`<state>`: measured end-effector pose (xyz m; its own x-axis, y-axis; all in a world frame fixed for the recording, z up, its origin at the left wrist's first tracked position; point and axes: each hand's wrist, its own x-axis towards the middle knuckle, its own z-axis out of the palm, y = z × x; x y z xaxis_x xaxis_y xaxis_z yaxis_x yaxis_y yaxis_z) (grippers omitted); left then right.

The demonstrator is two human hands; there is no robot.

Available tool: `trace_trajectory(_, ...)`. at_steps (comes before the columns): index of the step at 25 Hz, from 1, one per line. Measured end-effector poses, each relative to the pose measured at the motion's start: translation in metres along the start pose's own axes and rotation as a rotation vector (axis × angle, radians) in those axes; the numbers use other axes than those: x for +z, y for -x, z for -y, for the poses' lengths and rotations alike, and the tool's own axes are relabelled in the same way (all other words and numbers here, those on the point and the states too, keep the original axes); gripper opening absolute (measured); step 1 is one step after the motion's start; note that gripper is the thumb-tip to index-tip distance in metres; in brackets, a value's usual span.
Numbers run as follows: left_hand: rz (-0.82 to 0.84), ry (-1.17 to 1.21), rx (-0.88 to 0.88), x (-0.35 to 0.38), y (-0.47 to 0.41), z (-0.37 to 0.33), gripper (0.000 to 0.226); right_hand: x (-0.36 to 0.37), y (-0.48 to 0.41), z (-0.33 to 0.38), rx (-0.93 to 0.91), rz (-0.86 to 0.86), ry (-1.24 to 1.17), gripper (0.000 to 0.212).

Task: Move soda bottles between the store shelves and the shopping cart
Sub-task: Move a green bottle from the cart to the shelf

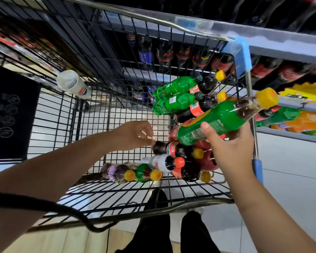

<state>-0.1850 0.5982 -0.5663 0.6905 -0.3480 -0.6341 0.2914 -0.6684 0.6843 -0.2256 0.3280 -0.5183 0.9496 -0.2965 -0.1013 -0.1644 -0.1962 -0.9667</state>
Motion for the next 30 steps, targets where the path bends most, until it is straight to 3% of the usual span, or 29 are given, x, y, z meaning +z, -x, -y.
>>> trace_trajectory(4,0.154,-0.275,0.133,0.034,-0.020,-0.014,0.060,0.003,0.000,0.002,-0.081,-0.086,-0.038,0.043)
trace_trajectory(6,0.226,-0.554,0.239,0.058,-0.030,-0.020,0.071,0.002,0.001,0.001,-0.089,-0.072,-0.035,0.044)
trace_trajectory(8,0.191,-0.826,0.308,0.081,-0.036,-0.021,0.069,0.002,0.000,-0.003,-0.075,-0.057,-0.038,0.046)
trace_trajectory(10,0.097,-0.917,0.328,0.100,-0.037,-0.019,0.066,0.002,-0.002,-0.006,-0.060,-0.044,-0.041,0.050)
trace_trajectory(13,0.016,-0.818,0.271,0.115,-0.034,-0.017,0.059,0.000,-0.004,-0.005,-0.061,-0.038,-0.043,0.052)
trace_trajectory(17,-0.021,-0.463,0.202,0.087,-0.024,-0.021,0.041,-0.005,-0.003,-0.003,-0.068,-0.038,-0.070,0.053)
trace_trajectory(22,-0.178,-0.129,0.114,0.036,0.001,-0.019,0.047,-0.004,0.001,0.000,-0.046,-0.067,-0.086,0.052)
trace_trajectory(30,-0.273,0.134,0.150,0.019,0.014,-0.027,0.051,0.002,0.003,0.004,-0.056,-0.116,-0.104,0.056)
